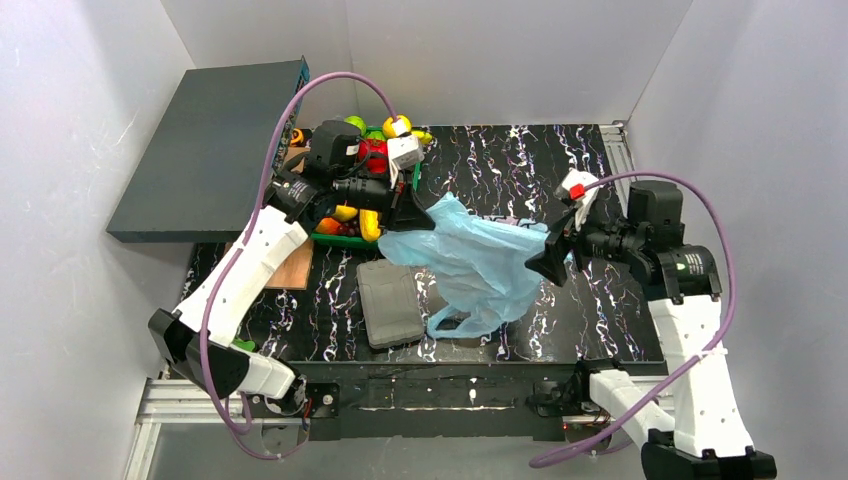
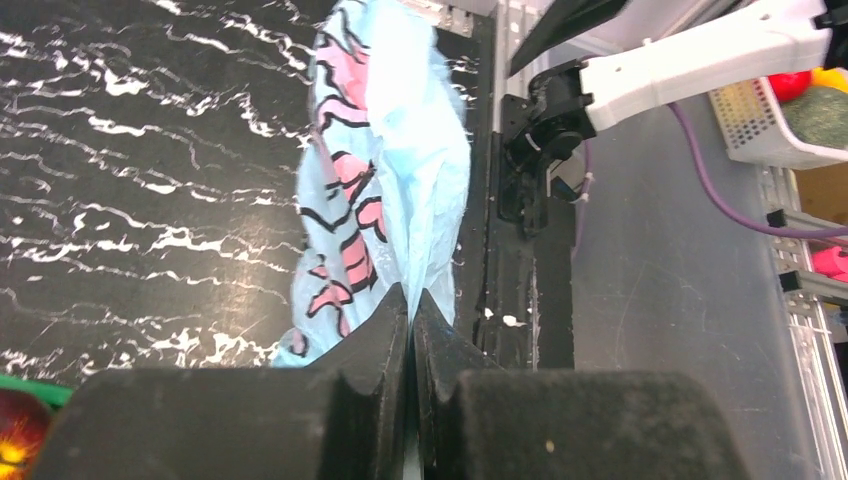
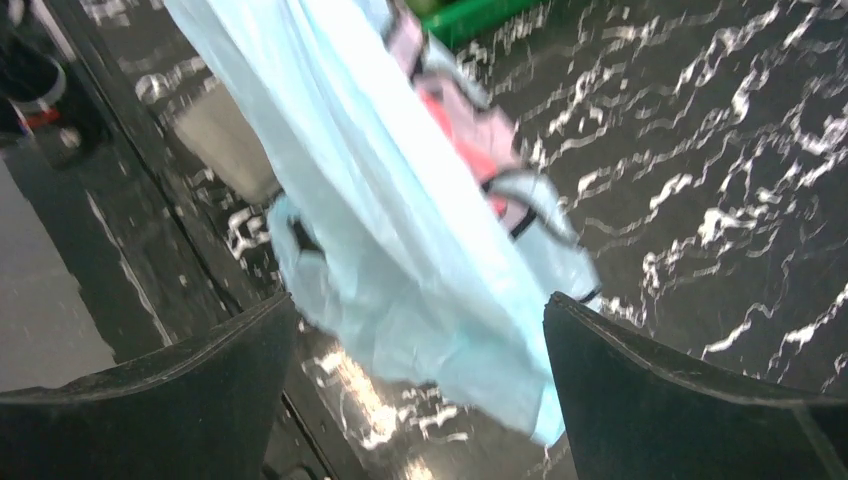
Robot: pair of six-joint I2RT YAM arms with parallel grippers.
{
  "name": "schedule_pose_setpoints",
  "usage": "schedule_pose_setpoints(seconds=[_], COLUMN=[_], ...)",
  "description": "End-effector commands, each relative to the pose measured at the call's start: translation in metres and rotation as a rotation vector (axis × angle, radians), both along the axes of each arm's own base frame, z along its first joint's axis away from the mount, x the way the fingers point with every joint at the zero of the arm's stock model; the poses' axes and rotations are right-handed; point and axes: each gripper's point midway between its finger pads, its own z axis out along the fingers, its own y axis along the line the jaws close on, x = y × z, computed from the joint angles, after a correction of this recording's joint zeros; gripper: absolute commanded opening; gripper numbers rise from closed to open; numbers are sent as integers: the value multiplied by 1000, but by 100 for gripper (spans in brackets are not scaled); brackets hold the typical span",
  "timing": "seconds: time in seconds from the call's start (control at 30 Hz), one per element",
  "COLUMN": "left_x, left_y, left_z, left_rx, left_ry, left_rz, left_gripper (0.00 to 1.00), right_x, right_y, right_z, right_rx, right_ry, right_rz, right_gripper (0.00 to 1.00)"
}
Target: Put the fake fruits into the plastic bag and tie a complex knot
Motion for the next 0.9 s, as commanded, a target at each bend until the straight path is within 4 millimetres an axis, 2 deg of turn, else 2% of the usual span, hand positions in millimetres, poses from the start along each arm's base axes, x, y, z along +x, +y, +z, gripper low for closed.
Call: schedule_pose_setpoints(seconds=[0.0, 0.2, 0.37, 0.43, 0.67, 0.87], left_x=[-24, -29, -28, -27, -31, -28], left_y=[1, 7, 10, 9, 9, 7], left_z=[21, 17, 18, 18, 18, 19], left_rx=[-83, -67, -67, -76, -84, -88], left_ry=[-41, -80, -89, -79, -73, -75], left_rz=[-100, -117, -115, -122, -142, -144], left_gripper=[0, 0, 0, 0, 0, 0], right_x=[-6, 21, 25, 29, 71, 46], right_y=[-20, -32, -45, -43, -45, -24], right_z=[-55, -74, -86, -87, -71, -68], right_rx=[-137, -199, -211, -199, -150, -57], right_ry=[73, 51, 82, 72, -23, 41], right_rz=[44, 38, 49, 60, -32, 121], right_gripper=[98, 98, 98, 97, 98, 99])
